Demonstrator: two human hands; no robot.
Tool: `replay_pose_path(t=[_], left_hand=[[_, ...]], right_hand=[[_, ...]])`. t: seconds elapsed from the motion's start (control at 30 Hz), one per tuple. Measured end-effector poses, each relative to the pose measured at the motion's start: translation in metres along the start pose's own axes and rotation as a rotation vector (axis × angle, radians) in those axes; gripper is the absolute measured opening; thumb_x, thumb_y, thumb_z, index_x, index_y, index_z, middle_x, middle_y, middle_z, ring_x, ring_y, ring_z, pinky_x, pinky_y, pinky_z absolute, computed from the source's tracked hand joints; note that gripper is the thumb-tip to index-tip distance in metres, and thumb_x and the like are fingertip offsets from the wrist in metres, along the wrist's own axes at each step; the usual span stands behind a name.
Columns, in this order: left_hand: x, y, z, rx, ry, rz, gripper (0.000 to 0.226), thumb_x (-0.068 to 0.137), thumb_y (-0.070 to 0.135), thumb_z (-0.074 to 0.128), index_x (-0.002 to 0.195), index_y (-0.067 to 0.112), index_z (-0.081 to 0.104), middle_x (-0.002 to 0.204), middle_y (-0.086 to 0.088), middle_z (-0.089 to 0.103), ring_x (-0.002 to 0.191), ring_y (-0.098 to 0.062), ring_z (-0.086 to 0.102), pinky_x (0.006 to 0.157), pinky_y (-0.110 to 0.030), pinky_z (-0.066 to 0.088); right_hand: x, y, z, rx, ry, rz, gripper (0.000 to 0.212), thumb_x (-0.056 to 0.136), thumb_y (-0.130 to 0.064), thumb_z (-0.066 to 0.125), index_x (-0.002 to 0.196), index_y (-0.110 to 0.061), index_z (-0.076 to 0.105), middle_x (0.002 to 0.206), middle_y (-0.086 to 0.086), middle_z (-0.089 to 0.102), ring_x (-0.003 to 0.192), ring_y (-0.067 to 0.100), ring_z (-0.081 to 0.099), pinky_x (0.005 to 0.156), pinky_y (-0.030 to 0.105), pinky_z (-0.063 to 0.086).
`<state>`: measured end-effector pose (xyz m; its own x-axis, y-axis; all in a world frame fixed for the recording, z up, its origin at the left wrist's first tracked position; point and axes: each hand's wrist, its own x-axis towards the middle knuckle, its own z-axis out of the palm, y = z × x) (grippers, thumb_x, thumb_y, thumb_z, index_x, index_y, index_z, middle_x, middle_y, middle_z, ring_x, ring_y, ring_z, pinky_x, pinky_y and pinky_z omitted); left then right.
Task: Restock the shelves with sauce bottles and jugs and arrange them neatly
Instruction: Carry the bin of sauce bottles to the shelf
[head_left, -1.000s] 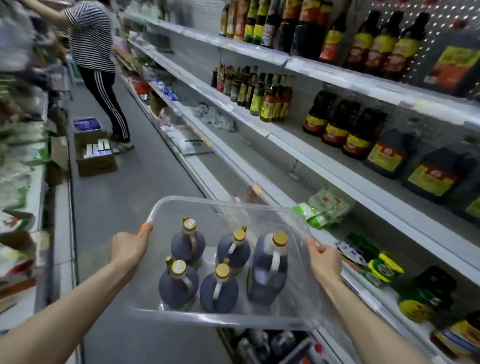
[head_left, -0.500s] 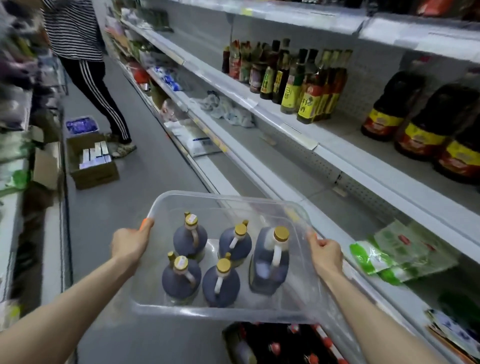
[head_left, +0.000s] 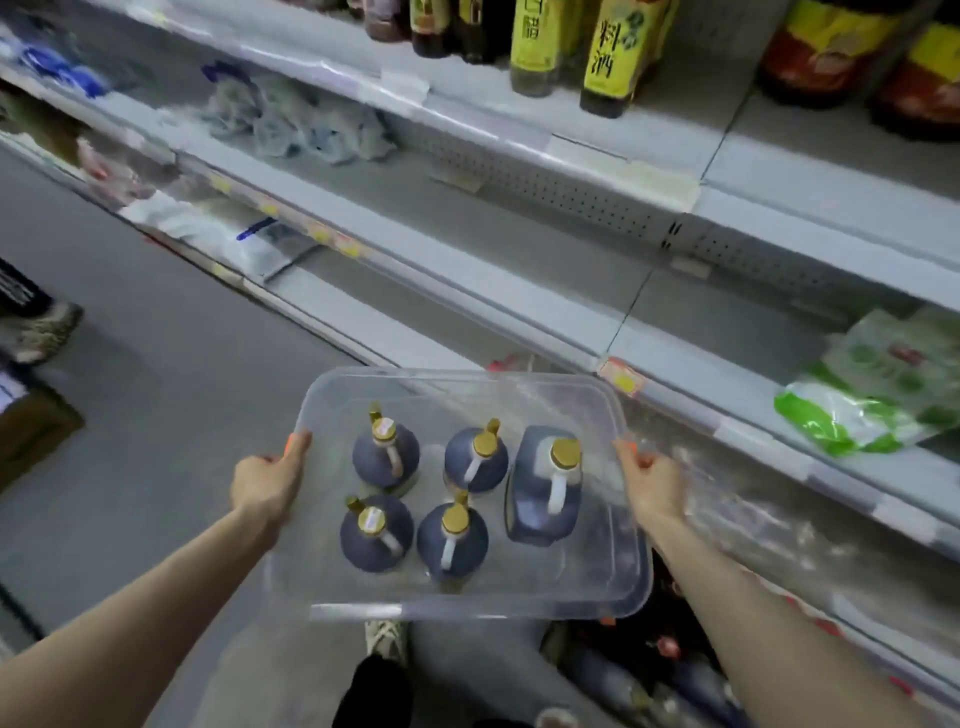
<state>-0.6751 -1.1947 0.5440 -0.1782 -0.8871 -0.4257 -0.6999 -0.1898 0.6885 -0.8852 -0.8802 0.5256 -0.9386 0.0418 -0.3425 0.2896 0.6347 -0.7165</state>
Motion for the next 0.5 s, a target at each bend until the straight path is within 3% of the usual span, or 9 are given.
replay_pose_path(t=[0.17, 0.23, 0.3, 0.4, 0.5], left_hand=[[0.098, 0.015, 0.035, 0.113, -0.143, -0.015, 0.058, 0.086, 0.055, 0.058, 0.061, 0.003, 0.053, 0.067, -0.016, 0.054, 0.066, -0.032, 0.052, 0.072, -0.045, 0.050], [0.125, 0.014, 0.050, 0.142, -0.177, -0.030, 0.055, 0.085, 0.054, 0.060, 0.064, 0.004, 0.054, 0.071, -0.016, 0.054, 0.068, -0.031, 0.052, 0.076, -0.048, 0.052], [0.156, 0.012, 0.073, 0.190, -0.223, -0.040, 0.053, 0.085, 0.053, 0.060, 0.069, 0.003, 0.056, 0.076, -0.017, 0.055, 0.069, -0.031, 0.053, 0.078, -0.048, 0.052], [0.194, 0.002, 0.111, 0.237, -0.276, -0.058, 0.049, 0.085, 0.052, 0.061, 0.076, 0.004, 0.057, 0.078, -0.016, 0.054, 0.070, -0.030, 0.052, 0.081, -0.051, 0.052], [0.225, -0.014, 0.150, 0.291, -0.323, -0.063, 0.049, 0.087, 0.050, 0.060, 0.079, 0.002, 0.059, 0.075, -0.017, 0.054, 0.063, -0.030, 0.052, 0.071, -0.046, 0.052]], right_hand=[[0.002, 0.019, 0.072, -0.013, 0.040, 0.211, 0.058, 0.096, -0.046, 0.050, 0.052, -0.009, 0.047, 0.052, 0.008, 0.047, 0.067, 0.029, 0.050, 0.064, 0.032, 0.032], [0.001, 0.023, 0.090, -0.026, 0.029, 0.281, 0.055, 0.096, -0.049, 0.048, 0.073, -0.003, 0.064, 0.075, 0.019, 0.064, 0.082, 0.035, 0.061, 0.071, 0.032, 0.037], [0.009, 0.034, 0.114, -0.034, 0.063, 0.349, 0.056, 0.096, -0.048, 0.049, 0.093, 0.005, 0.067, 0.095, 0.026, 0.067, 0.095, 0.041, 0.063, 0.076, 0.033, 0.042], [0.025, 0.056, 0.148, -0.017, 0.098, 0.439, 0.058, 0.096, -0.048, 0.051, 0.098, 0.008, 0.065, 0.099, 0.027, 0.065, 0.096, 0.042, 0.063, 0.077, 0.038, 0.048], [0.042, 0.084, 0.182, -0.017, 0.129, 0.518, 0.056, 0.095, -0.049, 0.051, 0.099, 0.005, 0.065, 0.101, 0.025, 0.065, 0.097, 0.042, 0.063, 0.086, 0.048, 0.052]])
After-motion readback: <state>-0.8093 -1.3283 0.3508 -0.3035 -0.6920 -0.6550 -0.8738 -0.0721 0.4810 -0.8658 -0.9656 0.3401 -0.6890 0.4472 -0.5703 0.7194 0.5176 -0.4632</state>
